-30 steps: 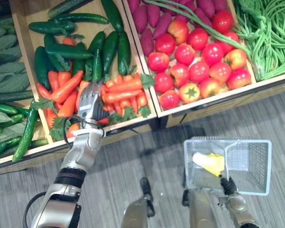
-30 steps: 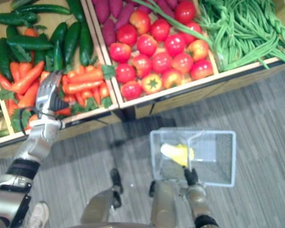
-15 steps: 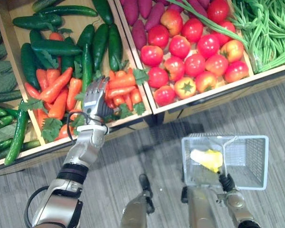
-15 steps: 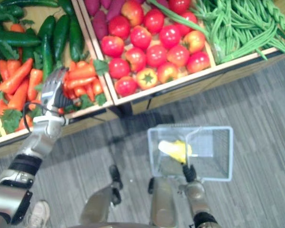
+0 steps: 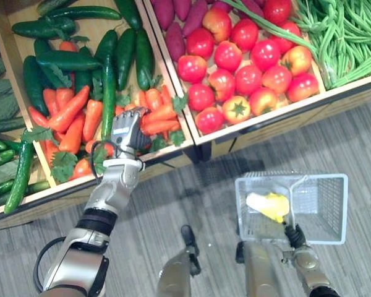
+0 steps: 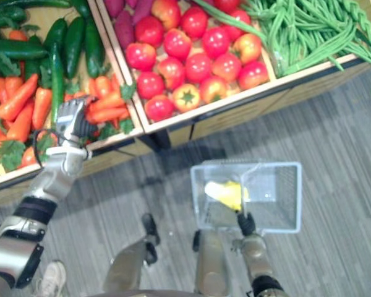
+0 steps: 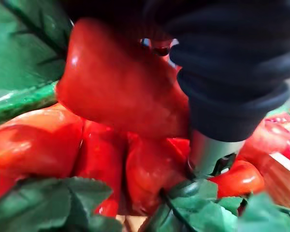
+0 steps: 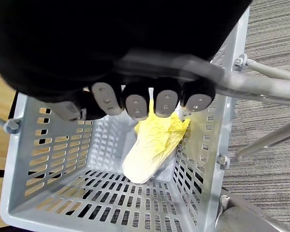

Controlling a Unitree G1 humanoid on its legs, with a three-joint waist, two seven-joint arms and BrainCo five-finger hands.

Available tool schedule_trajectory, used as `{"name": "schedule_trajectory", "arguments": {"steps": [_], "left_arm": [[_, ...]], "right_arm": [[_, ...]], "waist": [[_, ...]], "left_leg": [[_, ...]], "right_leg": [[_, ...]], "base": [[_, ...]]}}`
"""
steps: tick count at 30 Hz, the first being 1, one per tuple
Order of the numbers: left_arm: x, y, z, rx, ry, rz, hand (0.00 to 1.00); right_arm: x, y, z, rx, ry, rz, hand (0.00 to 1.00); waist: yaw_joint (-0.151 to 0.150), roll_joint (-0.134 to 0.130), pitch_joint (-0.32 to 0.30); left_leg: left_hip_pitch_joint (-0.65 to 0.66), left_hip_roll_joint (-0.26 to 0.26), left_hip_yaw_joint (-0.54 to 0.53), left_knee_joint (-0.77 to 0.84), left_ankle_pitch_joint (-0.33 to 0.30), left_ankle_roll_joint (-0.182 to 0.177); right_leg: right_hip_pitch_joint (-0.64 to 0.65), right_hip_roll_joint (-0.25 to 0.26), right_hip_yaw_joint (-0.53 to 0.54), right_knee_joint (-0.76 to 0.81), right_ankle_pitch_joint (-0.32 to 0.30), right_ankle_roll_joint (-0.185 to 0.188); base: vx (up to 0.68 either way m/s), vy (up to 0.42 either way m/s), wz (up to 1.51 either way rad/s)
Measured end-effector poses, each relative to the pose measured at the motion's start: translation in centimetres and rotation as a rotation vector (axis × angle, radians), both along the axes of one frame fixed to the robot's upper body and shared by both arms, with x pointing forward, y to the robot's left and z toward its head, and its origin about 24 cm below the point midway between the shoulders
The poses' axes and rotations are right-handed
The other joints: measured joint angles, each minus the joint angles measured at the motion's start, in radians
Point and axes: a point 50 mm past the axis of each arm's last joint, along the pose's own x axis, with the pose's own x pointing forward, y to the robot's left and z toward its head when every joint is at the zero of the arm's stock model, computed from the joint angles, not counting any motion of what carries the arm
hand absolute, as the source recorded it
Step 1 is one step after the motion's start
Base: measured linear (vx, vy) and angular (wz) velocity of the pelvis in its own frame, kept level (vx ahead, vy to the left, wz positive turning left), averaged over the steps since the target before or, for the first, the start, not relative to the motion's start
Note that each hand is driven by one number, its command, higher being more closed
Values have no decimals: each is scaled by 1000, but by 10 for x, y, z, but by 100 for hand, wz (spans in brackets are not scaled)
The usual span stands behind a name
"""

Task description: Pick vegetable in the basket

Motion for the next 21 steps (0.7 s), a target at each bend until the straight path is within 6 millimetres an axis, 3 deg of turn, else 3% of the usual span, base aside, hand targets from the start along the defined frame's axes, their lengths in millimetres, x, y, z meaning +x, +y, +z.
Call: {"name": "schedule_trajectory", "arguments": {"steps": [9, 21], "left_arm": [[2, 8, -10, -77, 20, 77, 100], [1, 20, -6, -111, 13, 136, 100]], "right_arm": [[0, 1, 0, 3, -1, 2, 100], [-6, 1, -4, 4, 27, -6, 100]], "waist": [[0, -1, 0], [0, -1, 0]], "left_leg": [[-12, 18, -2, 22, -3, -2], [14, 24, -22, 40, -3, -2]], "right_leg": [[0, 12, 2, -1, 1, 1], [50, 14, -1, -15, 12, 6]], "base": [[-5, -21, -1], [2, -10, 3]]}}
